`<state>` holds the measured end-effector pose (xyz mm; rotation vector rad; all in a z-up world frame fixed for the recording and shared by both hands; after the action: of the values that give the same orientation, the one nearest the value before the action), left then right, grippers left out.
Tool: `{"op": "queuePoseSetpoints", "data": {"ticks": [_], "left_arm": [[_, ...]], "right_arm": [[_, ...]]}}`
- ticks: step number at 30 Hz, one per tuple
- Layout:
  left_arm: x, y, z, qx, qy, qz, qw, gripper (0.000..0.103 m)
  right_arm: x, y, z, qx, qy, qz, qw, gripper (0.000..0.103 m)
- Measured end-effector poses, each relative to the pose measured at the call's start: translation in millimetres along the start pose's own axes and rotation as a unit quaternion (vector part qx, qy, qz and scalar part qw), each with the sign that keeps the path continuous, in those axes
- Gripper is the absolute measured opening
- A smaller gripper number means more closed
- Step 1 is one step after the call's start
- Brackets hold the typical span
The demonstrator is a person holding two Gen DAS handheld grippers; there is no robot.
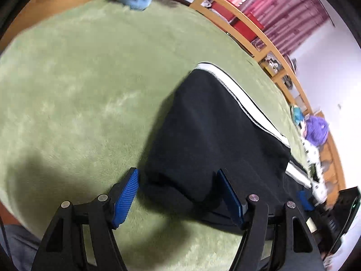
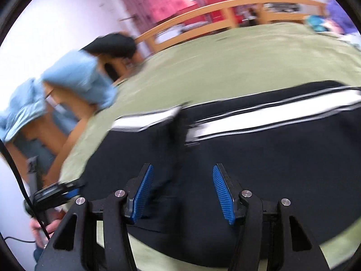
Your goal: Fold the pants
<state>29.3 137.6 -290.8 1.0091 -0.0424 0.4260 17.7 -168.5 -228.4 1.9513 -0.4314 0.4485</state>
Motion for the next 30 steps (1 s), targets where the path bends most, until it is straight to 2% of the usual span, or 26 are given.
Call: {"op": "queuePoseSetpoints", "data": {"ticks": [1, 3, 4, 5, 7, 11, 12, 14, 15, 17, 19, 22, 23, 26, 30], "left_arm": [[2.0, -2.0, -2.8, -0.004, 0.003, -0.001, 1.0, 0.069], [2.0, -2.5, -6.7, -0.021, 0.006, 0.001, 0.9998, 0.069], [1.1, -3.1, -4.9, -0.026, 0.003, 0.002, 0.9996, 0.069], [0.3, -3.6, -4.4, -0.029, 0.0, 0.003, 0.9996, 0.069], [0.5, -3.6, -2.3, -0.03, -0.009, 0.003, 0.9995, 0.069], [5.2, -10.4, 1.6, -0.045, -0.005, 0.005, 0.999, 0.07], [5.0, -10.5, 2.3, -0.048, -0.003, 0.006, 0.9988, 0.07], [4.3, -9.6, 4.5, -0.052, -0.002, 0.008, 0.9986, 0.07], [4.0, -7.4, 4.2, -0.054, -0.003, 0.006, 0.9985, 0.07], [2.7, -1.4, 4.7, -0.063, -0.011, 0.003, 0.9979, 0.07], [2.5, 3.7, 6.6, -0.064, -0.017, 0.006, 0.9978, 0.07], [1.3, 8.6, 10.3, -0.062, -0.027, 0.008, 0.9976, 0.07], [1.1, 8.5, 12.2, -0.066, -0.03, 0.006, 0.9974, 0.07], [0.5, 2.1, 14.4, -0.076, -0.03, -0.004, 0.9967, 0.07], [1.5, -12.2, 7.5, -0.074, -0.01, -0.022, 0.997, 0.07]], "right_arm": [[-2.7, -14.9, -14.0, 0.008, 0.011, -0.013, 1.0, 0.055], [-13.4, -41.4, -24.2, -0.003, 0.02, -0.053, 0.998, 0.055], [-24.6, -52.7, -28.7, -0.019, 0.022, -0.074, 0.997, 0.055], [-32.6, -65.9, -24.5, -0.052, 0.026, -0.094, 0.994, 0.055], [-40.1, -68.5, -23.0, -0.082, 0.041, -0.084, 0.992, 0.055], [-36.0, -69.2, -18.0, -0.068, 0.002, -0.09, 0.994, 0.06], [-33.6, -72.3, -16.5, -0.061, -0.014, -0.089, 0.994, 0.052], [-29.6, -77.8, -16.8, -0.061, -0.013, -0.085, 0.994, 0.029], [-27.3, -78.2, -19.1, -0.057, -0.005, -0.081, 0.995, 0.025], [-22.0, -68.0, -20.1, -0.034, -0.005, -0.058, 0.998, 0.022], [-18.4, -52.6, -16.7, -0.011, -0.022, -0.039, 0.999, 0.022], [-16.9, -35.3, 1.4, -0.039, -0.029, -0.028, 0.998, 0.022], [-18.7, -34.2, 3.0, -0.043, -0.027, -0.031, 0.998, 0.023], [-36.6, -48.4, 7.3, -0.038, -0.028, -0.081, 0.996, 0.031], [-40.9, -38.4, 2.6, -0.048, 0.015, -0.084, 0.995, 0.041]]}}
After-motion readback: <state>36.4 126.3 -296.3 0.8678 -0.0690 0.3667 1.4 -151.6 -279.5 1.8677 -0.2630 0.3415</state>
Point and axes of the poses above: each gripper's, at about its wrist camera, not at the fingertips, and y roughly against the way its jaws point, z to its right, x to its top, the point moved 9 cm from there along -y, roughly the way its jaws point, and after that the axes turned 13 degrees about -z, right-handed, at the moved point
